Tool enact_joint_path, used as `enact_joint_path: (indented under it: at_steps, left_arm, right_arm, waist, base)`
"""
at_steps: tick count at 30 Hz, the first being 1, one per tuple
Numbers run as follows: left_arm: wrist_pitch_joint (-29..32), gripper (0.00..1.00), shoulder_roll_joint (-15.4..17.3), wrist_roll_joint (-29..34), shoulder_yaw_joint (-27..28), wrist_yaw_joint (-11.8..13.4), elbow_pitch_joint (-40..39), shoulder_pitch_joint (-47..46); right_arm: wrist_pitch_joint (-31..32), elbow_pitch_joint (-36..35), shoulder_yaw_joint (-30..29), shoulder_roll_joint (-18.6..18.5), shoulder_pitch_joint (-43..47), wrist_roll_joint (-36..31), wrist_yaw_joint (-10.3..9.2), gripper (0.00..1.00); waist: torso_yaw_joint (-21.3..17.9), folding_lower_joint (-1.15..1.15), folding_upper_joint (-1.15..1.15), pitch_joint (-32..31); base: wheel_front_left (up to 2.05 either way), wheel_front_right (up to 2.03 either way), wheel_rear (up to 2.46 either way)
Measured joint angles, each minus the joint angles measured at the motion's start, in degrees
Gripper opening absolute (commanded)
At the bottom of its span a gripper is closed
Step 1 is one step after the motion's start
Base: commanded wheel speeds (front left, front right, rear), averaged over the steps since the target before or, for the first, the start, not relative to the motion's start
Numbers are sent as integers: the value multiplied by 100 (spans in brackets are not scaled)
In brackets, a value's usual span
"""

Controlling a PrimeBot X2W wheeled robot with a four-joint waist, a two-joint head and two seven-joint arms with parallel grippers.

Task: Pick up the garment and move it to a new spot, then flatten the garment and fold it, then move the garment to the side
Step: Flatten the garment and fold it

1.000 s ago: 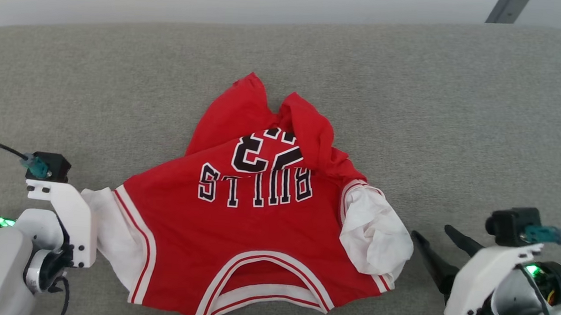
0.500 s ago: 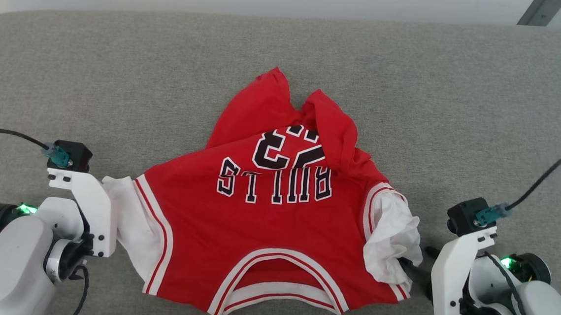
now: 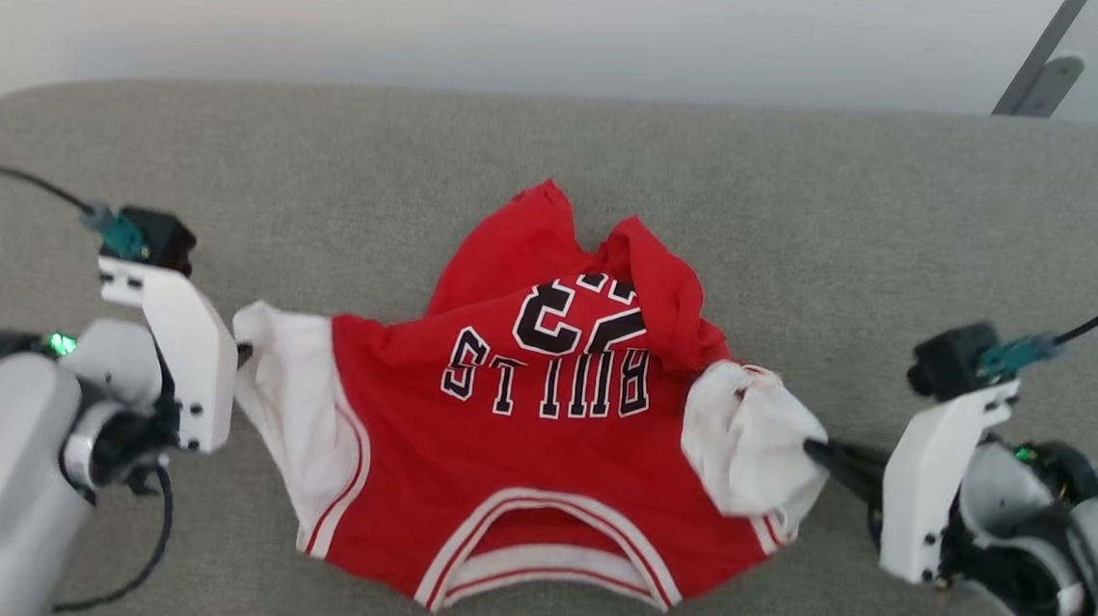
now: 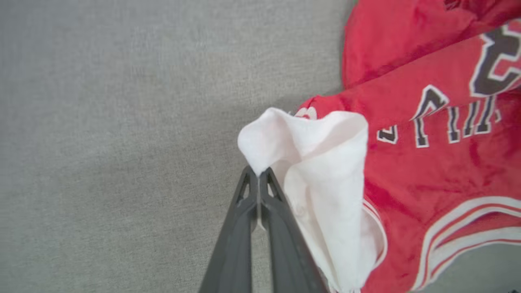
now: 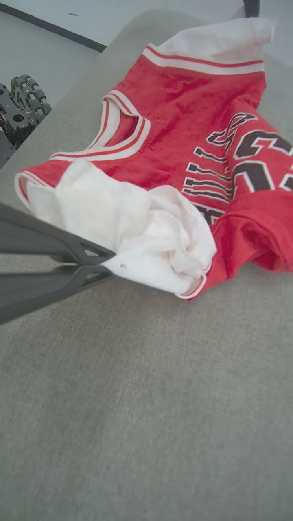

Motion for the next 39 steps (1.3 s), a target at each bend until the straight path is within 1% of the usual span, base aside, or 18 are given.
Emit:
enact_joint_path:
  at_steps: [2, 3, 8, 12, 14, 17, 18, 25, 29, 36, 39]
  left_arm:
    - [198, 0, 82, -87, 29, -1, -220, -118]
    - [391, 0, 152, -147, 92, 21, -386, -277]
    - [781, 0, 245, -227, 179, 96, -711, -762]
    - [1026, 0, 277, -250, 235, 136, -800, -1185]
    - [1117, 0, 279, -298, 286, 178, -799, -1382]
    - [1172, 0, 291, -302, 312, 180, -781, -1553]
    - [1236, 0, 328, -302, 343, 188, -747, -1712]
    - [1294, 0, 472, -350, 505, 231, -559, -2144]
    - [1268, 0, 479, -349, 559, 256, -498, -2332]
    - [1034, 0, 480, -279, 617, 199, -394, -2807]
    - [905, 0, 458, -193, 579, 126, -320, -2973]
  right_arm:
    - [132, -227, -89, -46, -81, 143, 0, 0]
    - [236, -403, -227, -68, -204, 288, 0, 0]
    - [502, -644, -510, -66, -600, 554, 0, 0]
    - [569, -682, -735, -34, -1045, 698, 0, 0]
    - [581, -633, -862, 40, -1287, 776, 0, 0]
    - [582, -593, -948, 52, -1530, 822, 0, 0]
    - [550, -547, -1054, 78, -1789, 881, 0, 0]
    - [449, -272, -1217, 129, -2493, 884, 0, 0]
    - [367, -201, -1262, 146, -2731, 923, 0, 0]
    - [99, -66, -1262, 155, -3151, 928, 0, 0]
    - [-145, 20, -1218, 146, -3314, 789, 0, 0]
  waist:
    - [-9, 0, 0, -111]
    - [-19, 0, 0, -216]
    - [-46, 0, 0, -464]
    - [-67, 0, 0, -652]
    - [-84, 0, 0, -730]
    - [-101, 0, 0, -786]
    - [-117, 0, 0, -817]
    - [-157, 0, 0, -868]
    - [-168, 0, 0, -868]
    - [-193, 0, 0, -836]
    - [-201, 0, 0, -791]
  base:
    - [0, 0, 0]
    - [0, 0, 0]
    - [0, 0, 0]
    - [0, 0, 0]
    - [0, 0, 0]
    - [0, 0, 0]
    - [0, 0, 0]
    - [0, 0, 0]
    - [0, 0, 0]
    - [0, 0, 0]
    - [0, 0, 0]
